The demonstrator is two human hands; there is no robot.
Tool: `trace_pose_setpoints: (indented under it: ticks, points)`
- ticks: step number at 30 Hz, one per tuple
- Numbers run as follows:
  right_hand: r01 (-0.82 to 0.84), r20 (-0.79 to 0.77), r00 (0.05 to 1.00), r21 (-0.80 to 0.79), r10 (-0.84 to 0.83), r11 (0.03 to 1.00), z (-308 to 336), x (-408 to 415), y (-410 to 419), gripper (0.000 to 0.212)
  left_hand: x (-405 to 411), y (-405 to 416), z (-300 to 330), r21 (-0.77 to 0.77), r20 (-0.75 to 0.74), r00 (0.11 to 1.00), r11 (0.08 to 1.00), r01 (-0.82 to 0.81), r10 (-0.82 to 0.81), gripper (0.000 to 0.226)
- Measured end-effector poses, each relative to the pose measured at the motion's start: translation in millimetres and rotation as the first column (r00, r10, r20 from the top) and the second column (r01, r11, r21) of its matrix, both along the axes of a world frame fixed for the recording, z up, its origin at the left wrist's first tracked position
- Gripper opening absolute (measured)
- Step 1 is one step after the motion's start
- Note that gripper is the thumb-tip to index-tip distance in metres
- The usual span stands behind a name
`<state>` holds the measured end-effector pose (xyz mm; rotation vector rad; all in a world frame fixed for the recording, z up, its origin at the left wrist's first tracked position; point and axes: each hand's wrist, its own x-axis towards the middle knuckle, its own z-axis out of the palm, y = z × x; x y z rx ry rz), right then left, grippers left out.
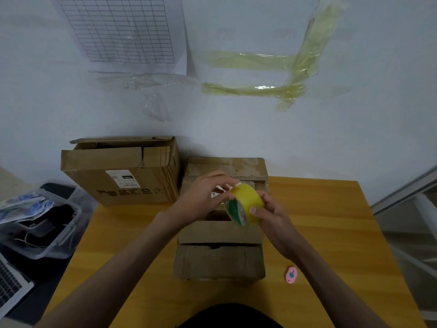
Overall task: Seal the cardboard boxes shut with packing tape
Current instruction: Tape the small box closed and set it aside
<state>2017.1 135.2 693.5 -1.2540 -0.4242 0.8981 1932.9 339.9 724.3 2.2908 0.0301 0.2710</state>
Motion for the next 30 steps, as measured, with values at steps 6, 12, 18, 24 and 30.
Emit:
trace_pose_setpoints:
  ticks: [6, 12, 18, 24, 30]
  points:
    - [-0.079, 0.143, 0.986, -0.059, 0.087, 0.995, 6.4, -10.5, 2.3, 0.036, -2.5, -7.5, -6.0, 0.204, 0.004, 1.000, 0.979, -0.029, 0.029, 0.033]
    - [-0.041, 0.150, 0.987, -0.073, 0.052, 0.997, 1.2, -18.0, 3.1, 0.038, -10.1, -12.0, -4.6, 0.289, 0.054, 0.999, 0.957, -0.012, -0.004, 0.034]
    - [-0.006, 0.166, 0.986, -0.063, 0.016, 0.998, -5.2, -19.6, 2.6, 0.034, -15.4, -23.8, -6.8, 0.306, 0.081, 0.996, 0.950, -0.059, 0.035, 0.030]
    - [0.009, 0.210, 0.978, -0.043, 0.000, 0.999, -10.2, -22.9, 3.5, 0.027, -14.1, -38.1, -6.1, 0.232, -0.064, 0.994, 0.970, -0.067, 0.084, 0.044]
    - [0.072, 0.233, 0.970, -0.029, -0.063, 0.997, -9.9, -29.0, 9.8, 0.027, -15.1, -46.7, -4.8, 0.182, -0.069, 0.990, 0.977, -0.110, 0.124, 0.040]
